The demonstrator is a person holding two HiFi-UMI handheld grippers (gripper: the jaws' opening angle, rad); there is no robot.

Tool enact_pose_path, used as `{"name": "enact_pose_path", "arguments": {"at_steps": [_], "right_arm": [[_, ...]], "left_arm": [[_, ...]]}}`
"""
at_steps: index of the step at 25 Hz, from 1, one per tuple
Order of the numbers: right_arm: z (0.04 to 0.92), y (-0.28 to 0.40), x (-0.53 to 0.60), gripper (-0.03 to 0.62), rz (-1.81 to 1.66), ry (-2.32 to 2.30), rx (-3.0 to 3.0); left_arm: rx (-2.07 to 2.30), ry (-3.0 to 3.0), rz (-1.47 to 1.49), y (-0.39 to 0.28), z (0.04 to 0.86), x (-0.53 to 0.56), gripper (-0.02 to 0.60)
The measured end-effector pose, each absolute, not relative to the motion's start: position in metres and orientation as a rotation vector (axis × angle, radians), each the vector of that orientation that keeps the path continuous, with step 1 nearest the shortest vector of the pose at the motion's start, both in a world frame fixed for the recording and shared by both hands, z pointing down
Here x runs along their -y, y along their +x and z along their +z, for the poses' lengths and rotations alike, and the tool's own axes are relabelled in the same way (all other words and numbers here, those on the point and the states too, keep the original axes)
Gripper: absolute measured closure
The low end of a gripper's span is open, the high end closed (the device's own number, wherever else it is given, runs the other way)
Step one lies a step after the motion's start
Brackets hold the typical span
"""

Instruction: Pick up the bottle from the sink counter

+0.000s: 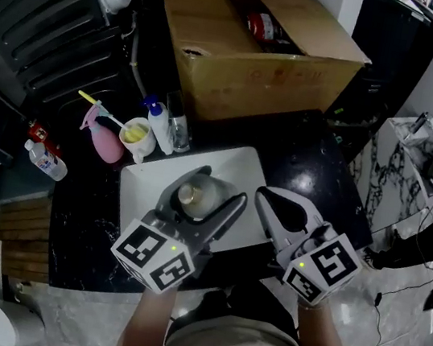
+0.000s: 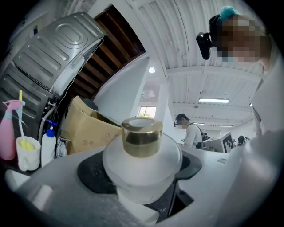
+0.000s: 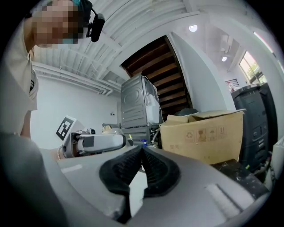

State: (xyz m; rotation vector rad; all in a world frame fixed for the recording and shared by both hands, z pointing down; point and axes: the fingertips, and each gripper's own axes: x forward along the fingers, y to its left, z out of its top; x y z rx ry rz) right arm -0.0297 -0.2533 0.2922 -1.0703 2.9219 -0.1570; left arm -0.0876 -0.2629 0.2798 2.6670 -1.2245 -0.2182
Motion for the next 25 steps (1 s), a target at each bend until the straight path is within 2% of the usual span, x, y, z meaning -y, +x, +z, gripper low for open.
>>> {"name": "enact_pose_path", "arguments": {"at_steps": [25], "right_arm": [[0.282,-0.054,0.192,0.591,-0.209,-1.119,-2.817]], "left_arm": [[1.122,2.661,-0.343,-0.117,0.286,0.178,0.235]]}}
